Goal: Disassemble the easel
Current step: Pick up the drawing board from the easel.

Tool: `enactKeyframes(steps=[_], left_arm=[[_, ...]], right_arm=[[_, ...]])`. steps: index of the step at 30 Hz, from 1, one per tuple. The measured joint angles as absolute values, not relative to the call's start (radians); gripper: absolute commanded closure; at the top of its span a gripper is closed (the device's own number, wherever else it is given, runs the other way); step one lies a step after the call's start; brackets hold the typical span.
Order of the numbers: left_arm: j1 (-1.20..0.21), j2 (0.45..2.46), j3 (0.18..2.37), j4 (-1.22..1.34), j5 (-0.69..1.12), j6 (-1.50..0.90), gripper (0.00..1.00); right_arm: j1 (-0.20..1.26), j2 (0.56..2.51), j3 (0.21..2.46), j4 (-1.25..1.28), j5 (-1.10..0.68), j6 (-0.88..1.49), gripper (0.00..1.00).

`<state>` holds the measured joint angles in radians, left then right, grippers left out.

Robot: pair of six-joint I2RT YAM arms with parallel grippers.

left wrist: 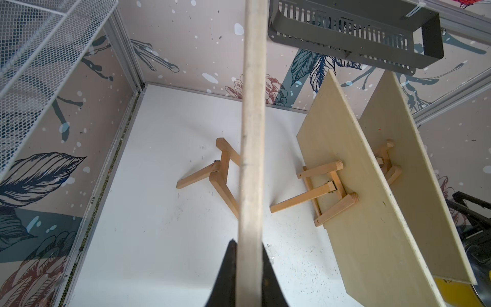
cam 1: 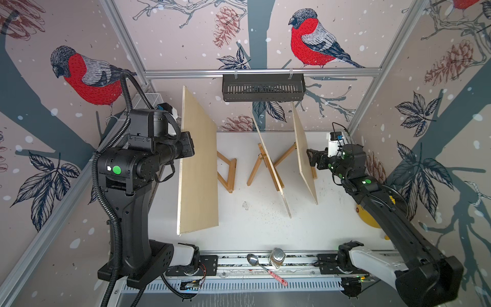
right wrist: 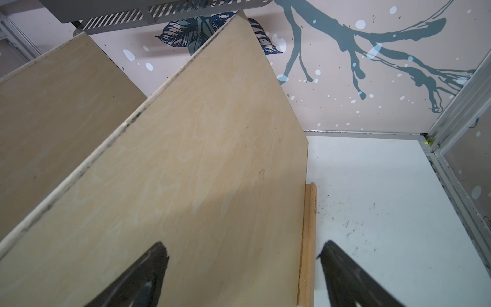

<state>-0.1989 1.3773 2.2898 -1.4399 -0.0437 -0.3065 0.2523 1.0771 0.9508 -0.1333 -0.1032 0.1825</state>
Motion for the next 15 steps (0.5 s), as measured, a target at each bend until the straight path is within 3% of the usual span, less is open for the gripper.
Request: enactKeyframes(steps=[15], left_arm=[[-0.199, 1.358, 2.280, -1.353, 0.033, -0.265, 1.00]], right_arm=[[0.253, 1.067, 0.948, -0.133, -0.103, 0.181, 0.08]])
